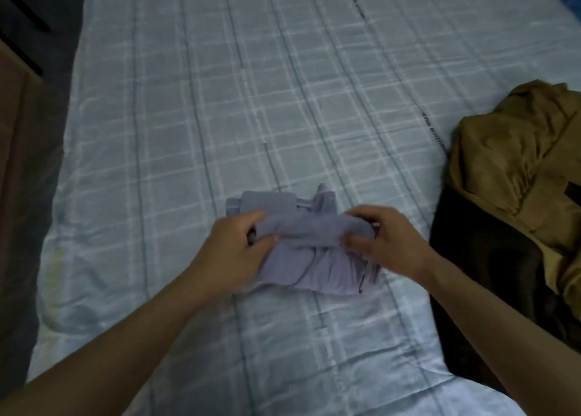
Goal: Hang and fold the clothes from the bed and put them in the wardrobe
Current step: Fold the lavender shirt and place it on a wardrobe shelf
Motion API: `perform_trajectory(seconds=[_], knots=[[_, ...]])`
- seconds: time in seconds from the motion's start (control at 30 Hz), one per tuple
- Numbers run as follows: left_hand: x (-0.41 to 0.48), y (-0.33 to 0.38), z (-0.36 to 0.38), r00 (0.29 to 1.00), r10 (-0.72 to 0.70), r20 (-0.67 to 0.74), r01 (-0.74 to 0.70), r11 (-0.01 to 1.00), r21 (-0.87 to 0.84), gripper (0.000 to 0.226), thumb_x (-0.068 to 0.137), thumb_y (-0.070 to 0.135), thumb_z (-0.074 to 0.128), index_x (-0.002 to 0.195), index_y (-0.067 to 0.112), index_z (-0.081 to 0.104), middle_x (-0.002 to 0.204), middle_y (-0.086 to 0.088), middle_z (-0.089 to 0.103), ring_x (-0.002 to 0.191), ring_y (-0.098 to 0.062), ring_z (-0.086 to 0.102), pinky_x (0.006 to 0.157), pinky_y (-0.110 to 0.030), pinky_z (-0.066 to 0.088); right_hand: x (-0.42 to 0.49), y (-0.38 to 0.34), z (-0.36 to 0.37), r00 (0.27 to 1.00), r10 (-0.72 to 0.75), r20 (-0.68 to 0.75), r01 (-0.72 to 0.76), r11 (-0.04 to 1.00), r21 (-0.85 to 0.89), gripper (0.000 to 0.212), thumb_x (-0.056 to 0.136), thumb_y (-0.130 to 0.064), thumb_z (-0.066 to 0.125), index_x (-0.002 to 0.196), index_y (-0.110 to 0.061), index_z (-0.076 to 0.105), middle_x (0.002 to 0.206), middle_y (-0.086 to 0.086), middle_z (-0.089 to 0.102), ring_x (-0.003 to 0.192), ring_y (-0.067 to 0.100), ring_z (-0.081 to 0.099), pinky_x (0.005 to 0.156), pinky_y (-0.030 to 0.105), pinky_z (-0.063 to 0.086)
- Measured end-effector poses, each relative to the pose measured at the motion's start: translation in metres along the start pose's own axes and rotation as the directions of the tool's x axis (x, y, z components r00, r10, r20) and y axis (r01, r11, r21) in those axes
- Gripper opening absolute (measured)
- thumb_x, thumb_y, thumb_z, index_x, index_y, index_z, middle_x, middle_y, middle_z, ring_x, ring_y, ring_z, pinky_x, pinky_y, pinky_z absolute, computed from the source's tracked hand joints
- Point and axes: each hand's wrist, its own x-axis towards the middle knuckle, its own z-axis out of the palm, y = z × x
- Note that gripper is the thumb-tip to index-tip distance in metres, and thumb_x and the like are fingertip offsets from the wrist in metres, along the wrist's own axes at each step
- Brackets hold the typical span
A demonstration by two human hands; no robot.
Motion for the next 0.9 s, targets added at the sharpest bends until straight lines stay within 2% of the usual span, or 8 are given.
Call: perform_trajectory(seconds=[0.17, 0.3, 0.37, 0.43, 0.5, 0.57, 0.73, 0.9], knots=[[0.053, -0.033, 0.002, 0.922, -0.273, -0.276, 0.284, 0.959, 0.0, 0.017, 0.087, 0.019, 0.073, 0.082, 0.004, 0.068, 0.075, -0.005, 0.067, 0.07, -0.007, 0.057, 0.054, -0.011, 0.037, 0.059, -0.002, 0.01, 0.938, 0.093, -0.333, -0.095, 0.995, 0.01, 0.031, 0.08, -0.027, 0.081, 0.107, -0.02, 0.069, 0.095, -0.009, 0.066, 0.085, 0.002, 0.061, 0.067, 0.002, 0.042], [0.056, -0.047, 0.008, 0.862, -0.388, -0.325, 0.42, 0.907, 0.033, 0.016, 0.09, 0.017, 0.069, 0.101, 0.006, 0.068, 0.091, -0.003, 0.067, 0.089, -0.025, 0.065, 0.064, -0.013, 0.038, 0.063, 0.009, 0.03, 0.957, 0.113, -0.268, -0.146, 0.984, -0.105, 0.029, 0.088, -0.018, 0.069, 0.116, -0.013, 0.063, 0.1, -0.001, 0.061, 0.085, 0.01, 0.056, 0.069, 0.008, 0.038], [0.044, -0.04, 0.01, 0.853, -0.348, -0.389, 0.413, 0.905, 0.097, 0.028, 0.092, 0.018, 0.063, 0.118, 0.009, 0.059, 0.106, -0.006, 0.063, 0.1, -0.027, 0.061, 0.081, -0.025, 0.045, 0.05, 0.012, 0.036, 0.948, 0.024, -0.319, -0.099, 0.97, -0.221, 0.029, 0.089, -0.013, 0.064, 0.118, -0.012, 0.06, 0.114, 0.01, 0.058, 0.096, 0.013, 0.055, 0.084, 0.017, 0.042], [0.029, -0.024, 0.016, 0.903, -0.075, -0.424, 0.218, 0.928, 0.301, 0.038, 0.092, 0.019, 0.056, 0.128, 0.008, 0.055, 0.123, -0.012, 0.059, 0.112, -0.031, 0.056, 0.096, -0.041, 0.044, 0.035, 0.007, 0.039, 0.904, -0.15, -0.401, -0.024, 0.917, -0.398, 0.039, 0.091, -0.011, 0.062, 0.129, -0.011, 0.057, 0.139, 0.016, 0.048, 0.123, 0.024, 0.046, 0.105, 0.031, 0.037], [0.02, -0.007, 0.032, 0.93, 0.227, -0.29, -0.054, 0.863, 0.503, 0.041, 0.091, 0.019, 0.052, 0.127, 0.001, 0.06, 0.129, -0.018, 0.061, 0.119, -0.036, 0.056, 0.102, -0.045, 0.038, 0.029, -0.004, 0.045, 0.893, -0.336, -0.3, 0.147, 0.847, -0.51, 0.038, 0.093, -0.012, 0.057, 0.13, -0.007, 0.059, 0.141, 0.015, 0.049, 0.13, 0.03, 0.044, 0.11, 0.041, 0.036], [0.018, -0.002, 0.054, 0.933, 0.344, -0.102, -0.235, 0.802, 0.548, 0.042, 0.094, 0.019, 0.047, 0.126, -0.003, 0.062, 0.129, -0.021, 0.062, 0.12, -0.036, 0.058, 0.105, -0.046, 0.036, 0.032, -0.003, 0.058, 0.911, -0.404, -0.084, 0.302, 0.792, -0.53, 0.039, 0.098, -0.021, 0.049, 0.132, -0.004, 0.058, 0.14, 0.015, 0.052, 0.133, 0.03, 0.045, 0.113, 0.047, 0.034], [0.024, -0.061, 0.06, 0.976, 0.129, 0.177, -0.21, 0.775, 0.596, 0.063, 0.101, 0.053, 0.034, 0.148, 0.013, 0.045, 0.155, -0.008, 0.04, 0.145, -0.026, 0.035, 0.118, -0.047, 0.029, 0.039, 0.05, 0.076, 0.963, -0.267, 0.049, 0.24, 0.755, -0.61, 0.062, 0.102, -0.053, 0.029, 0.15, -0.014, 0.039, 0.158, 0.007, 0.034, 0.149, 0.022, 0.023, 0.116, 0.054, 0.026], [0.029, -0.082, 0.054, 0.981, 0.068, 0.182, -0.164, 0.793, 0.587, 0.077, 0.096, 0.068, 0.03, 0.156, 0.019, 0.027, 0.165, -0.005, 0.017, 0.153, -0.021, 0.009, 0.124, -0.046, 0.007, 0.046, 0.059, 0.073, 0.981, -0.192, 0.003, 0.156, 0.789, -0.594, 0.076, 0.094, -0.069, 0.024, 0.156, -0.025, 0.022, 0.165, 0.0, 0.014, 0.152, 0.016, 0.01, 0.12, 0.054, 0.014]])
